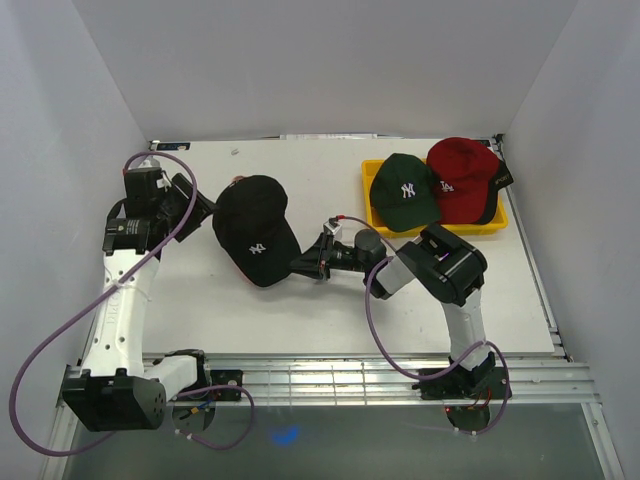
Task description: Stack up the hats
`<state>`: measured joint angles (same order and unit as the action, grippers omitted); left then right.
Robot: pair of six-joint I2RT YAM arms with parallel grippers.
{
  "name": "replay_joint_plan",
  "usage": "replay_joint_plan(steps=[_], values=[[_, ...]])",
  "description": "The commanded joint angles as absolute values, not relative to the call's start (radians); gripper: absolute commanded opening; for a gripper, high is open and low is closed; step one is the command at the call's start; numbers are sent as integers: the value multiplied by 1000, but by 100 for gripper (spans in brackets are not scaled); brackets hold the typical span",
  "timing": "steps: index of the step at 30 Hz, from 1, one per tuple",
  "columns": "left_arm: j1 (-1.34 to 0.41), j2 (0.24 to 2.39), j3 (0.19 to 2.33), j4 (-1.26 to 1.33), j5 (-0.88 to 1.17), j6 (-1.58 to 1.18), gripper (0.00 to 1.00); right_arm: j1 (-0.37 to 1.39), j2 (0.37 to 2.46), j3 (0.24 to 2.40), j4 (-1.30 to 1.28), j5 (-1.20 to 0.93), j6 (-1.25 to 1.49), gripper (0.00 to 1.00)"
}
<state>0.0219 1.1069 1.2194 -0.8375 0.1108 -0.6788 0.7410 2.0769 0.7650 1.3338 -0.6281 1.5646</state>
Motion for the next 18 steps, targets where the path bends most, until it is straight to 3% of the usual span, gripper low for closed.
replay_joint_plan(steps=[1, 18], values=[[17, 1074, 1264, -856, 92, -672, 69, 736, 2010, 790, 1884, -583, 1620, 8], [17, 1065, 1299, -885, 84, -684, 69, 736, 1901, 778, 1875, -568, 1652, 8]])
